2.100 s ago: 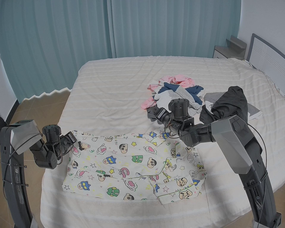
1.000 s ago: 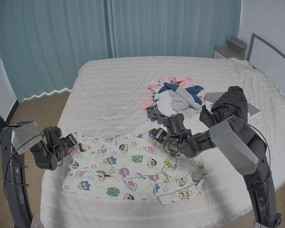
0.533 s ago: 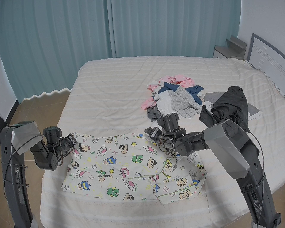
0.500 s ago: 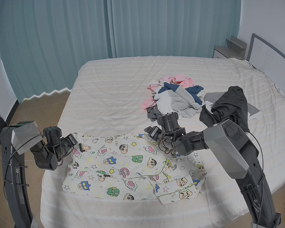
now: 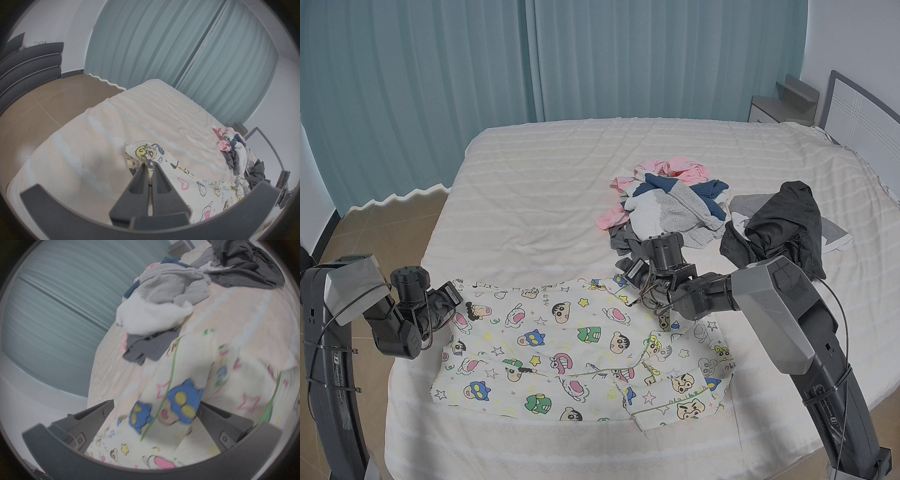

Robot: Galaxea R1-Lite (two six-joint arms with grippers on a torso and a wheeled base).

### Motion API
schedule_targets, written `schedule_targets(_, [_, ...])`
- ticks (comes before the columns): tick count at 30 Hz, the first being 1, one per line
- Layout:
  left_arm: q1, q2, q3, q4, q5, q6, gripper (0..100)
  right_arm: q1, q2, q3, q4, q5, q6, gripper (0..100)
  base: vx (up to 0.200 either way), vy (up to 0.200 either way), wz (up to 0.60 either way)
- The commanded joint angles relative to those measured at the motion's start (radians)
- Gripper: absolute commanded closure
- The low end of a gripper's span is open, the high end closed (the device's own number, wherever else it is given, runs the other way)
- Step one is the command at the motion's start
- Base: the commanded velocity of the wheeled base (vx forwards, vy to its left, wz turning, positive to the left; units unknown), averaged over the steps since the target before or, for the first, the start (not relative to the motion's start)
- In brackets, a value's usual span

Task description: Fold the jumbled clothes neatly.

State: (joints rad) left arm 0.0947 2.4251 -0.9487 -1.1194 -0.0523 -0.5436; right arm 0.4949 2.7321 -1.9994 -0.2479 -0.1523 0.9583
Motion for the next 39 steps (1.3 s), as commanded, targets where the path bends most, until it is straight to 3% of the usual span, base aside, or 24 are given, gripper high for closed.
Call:
schedule_targets(1, [0.000,0.002,0.001,0.000,0.002,-0.001,100,-0.033,-0.011,-0.001,0.004,-0.019,0.000,0,0.000,0.000,0.00])
schedule_targets(16, [-0.003,0.000,0.041,-0.053,-0.004,-0.004,100,-0.027,-0.072,-0.001,0.021,-0.024,0.031,0,0.000,0.000,0.00])
schedule_targets(28, [-0.003,0.000,0.053,-0.088,-0.007,-0.006,100,-0.041,-0.075,-0.001,0.265,-0.042,0.037,0,0.000,0.000,0.00])
schedule_targets(31, [-0.003,0.002,0.053,-0.088,-0.007,-0.006,100,-0.038,-0.094,-0.001,0.303,-0.075,0.046,0,0.000,0.000,0.00])
schedule_targets(39, [-0.001,-0.004,0.054,-0.102,-0.034,-0.053,100,-0.029,-0.207,-0.001,0.326,-0.085,0.045,0,0.000,0.000,0.00])
